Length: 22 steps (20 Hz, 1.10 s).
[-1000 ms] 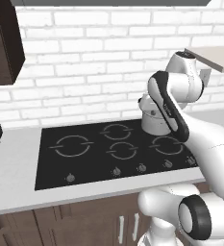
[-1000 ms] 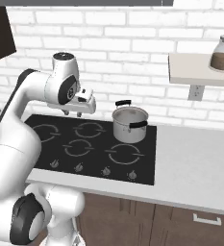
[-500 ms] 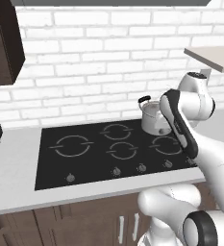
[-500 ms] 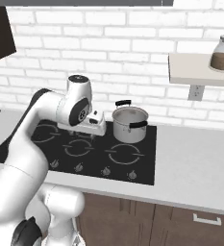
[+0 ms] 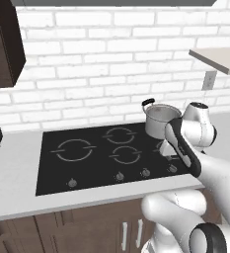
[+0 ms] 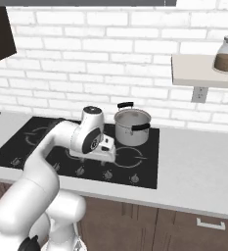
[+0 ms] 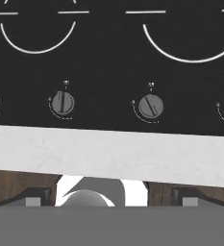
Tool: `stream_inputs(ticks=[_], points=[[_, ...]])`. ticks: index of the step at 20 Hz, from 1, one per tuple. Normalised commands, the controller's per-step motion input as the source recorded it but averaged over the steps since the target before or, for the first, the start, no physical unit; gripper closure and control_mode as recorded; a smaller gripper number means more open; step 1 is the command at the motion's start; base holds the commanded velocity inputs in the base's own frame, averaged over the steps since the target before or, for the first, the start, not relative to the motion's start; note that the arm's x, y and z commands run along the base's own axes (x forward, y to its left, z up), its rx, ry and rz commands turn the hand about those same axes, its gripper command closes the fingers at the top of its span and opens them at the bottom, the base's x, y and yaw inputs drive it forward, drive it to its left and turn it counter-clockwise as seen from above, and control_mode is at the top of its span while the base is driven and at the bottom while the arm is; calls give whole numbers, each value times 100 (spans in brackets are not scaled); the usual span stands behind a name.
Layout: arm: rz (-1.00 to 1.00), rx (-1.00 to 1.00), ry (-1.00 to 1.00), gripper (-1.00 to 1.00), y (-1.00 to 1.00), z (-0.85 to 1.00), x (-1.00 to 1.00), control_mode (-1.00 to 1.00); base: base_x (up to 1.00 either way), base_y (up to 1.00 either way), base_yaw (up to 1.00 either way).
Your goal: Turn off the rear right burner of the stove.
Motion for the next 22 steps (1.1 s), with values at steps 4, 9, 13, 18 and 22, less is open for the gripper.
stream_inputs(ticks=[4, 9, 13, 18, 22], points=[[5, -2, 1, -100, -29, -47, 9, -100, 0, 0, 0], [6, 0, 6, -100, -33, -37, 19, -100, 0, 0, 0], [4, 0, 7, -100, -30, -33, 54, -100, 0, 0, 0], [0, 0, 6, -100, -12, -19, 50, -100, 0, 0, 0], [0, 0, 8, -100, 0, -9, 49, -100, 0, 0, 0]])
